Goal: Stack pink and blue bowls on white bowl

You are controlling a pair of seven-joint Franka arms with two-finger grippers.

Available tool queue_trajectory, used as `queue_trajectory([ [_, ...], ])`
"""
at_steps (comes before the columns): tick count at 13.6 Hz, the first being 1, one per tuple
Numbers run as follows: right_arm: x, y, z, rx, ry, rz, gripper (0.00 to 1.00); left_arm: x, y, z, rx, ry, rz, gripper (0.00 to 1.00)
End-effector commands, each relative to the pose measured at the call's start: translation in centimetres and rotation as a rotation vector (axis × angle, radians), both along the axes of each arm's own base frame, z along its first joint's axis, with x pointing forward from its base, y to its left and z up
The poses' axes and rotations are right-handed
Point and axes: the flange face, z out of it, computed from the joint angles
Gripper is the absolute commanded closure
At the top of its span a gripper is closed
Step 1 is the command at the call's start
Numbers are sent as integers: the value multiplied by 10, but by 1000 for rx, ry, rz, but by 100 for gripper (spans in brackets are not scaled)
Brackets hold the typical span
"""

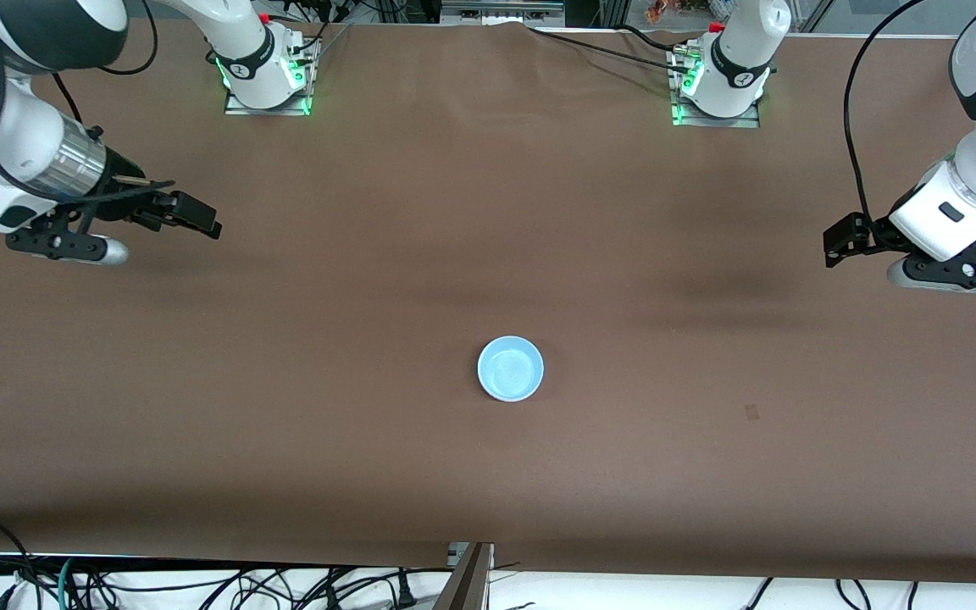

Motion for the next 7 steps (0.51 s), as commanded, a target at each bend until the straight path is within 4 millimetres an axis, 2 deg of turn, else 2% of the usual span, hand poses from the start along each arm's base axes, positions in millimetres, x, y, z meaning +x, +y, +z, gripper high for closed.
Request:
queue_trajectory([
  [1,-6,-7,5,-17,-22,67,0,-6,0,6,-19,2,-18,0],
  [7,-12,-10,17,-53,5,126,0,-6,0,6,-19,2,-18,0],
])
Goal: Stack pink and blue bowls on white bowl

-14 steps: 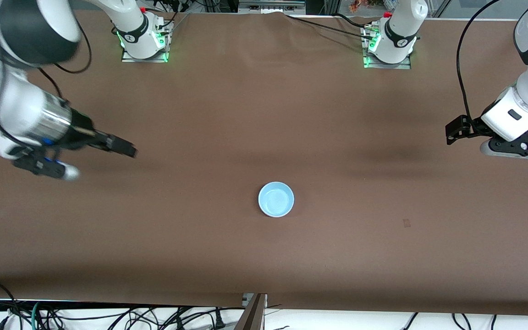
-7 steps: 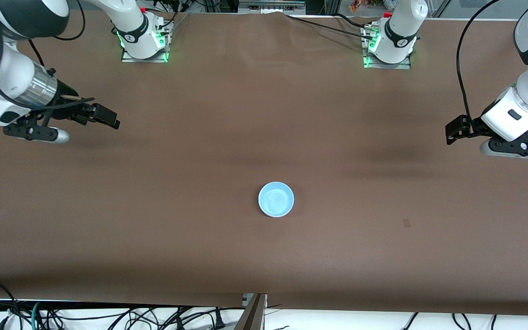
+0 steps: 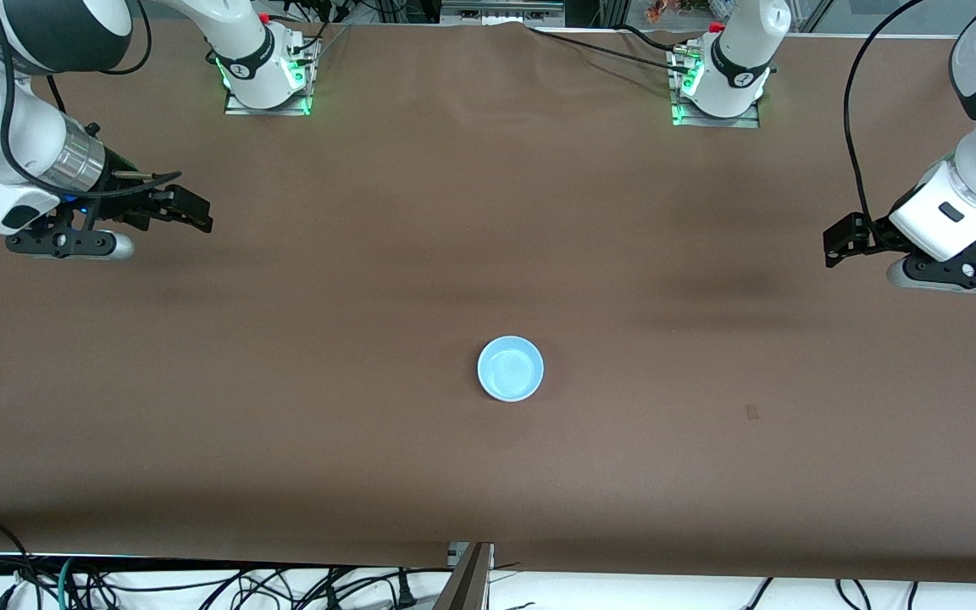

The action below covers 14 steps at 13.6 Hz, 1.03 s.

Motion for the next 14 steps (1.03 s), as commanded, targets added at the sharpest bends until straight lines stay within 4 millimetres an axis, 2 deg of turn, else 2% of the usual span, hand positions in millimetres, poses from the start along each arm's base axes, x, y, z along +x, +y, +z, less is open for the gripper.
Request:
queue_trajectory([
  [1,-5,-1,16,-16,-3,48,0,-6,1,6,-19,1,-16,0],
  [4,-5,0,26,-18,1,51,0,-6,0,6,-19,1,-18,0],
  [10,5,6,23,-21,1,43,0,-6,0,6,-19,1,-18,0],
  [13,10,1,25,-35,-11,-15,0,-6,0,6,-19,1,-18,0],
  [14,11,-7,23,-29,3,-22,0,-6,0,6,-19,1,-18,0],
])
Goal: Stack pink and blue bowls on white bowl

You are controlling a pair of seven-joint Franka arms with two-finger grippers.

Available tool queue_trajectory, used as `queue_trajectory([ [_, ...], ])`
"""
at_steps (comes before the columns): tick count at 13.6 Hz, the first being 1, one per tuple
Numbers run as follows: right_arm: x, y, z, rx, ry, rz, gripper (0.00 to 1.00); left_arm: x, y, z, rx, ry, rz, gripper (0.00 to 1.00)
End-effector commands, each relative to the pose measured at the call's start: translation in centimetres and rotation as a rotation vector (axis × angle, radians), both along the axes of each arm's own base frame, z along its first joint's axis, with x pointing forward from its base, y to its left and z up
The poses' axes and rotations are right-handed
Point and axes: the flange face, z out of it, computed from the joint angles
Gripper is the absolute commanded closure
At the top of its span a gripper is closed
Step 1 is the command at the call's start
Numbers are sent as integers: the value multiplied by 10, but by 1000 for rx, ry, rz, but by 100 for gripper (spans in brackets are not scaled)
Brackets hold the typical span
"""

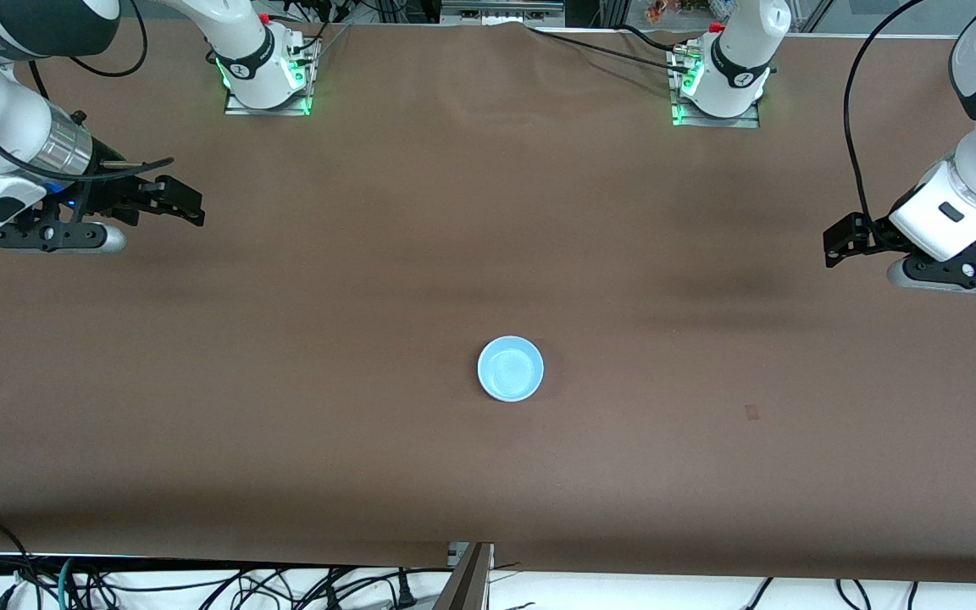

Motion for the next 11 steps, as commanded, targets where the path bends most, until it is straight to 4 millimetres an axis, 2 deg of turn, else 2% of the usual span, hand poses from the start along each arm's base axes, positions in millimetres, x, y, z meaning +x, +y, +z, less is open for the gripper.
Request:
queue_trajectory([
  [1,6,-16,4,-6,5,-33,0,-6,0,6,-19,1,-18,0],
  [5,2,-24,13,0,30,-24,0,-6,0,6,-19,1,-18,0],
  [7,-2,-36,16,0,61,13,0,-6,0,6,-19,1,-18,0],
  [11,-3,-30,20,-18,55,45,0,-6,0,6,-19,1,-18,0],
])
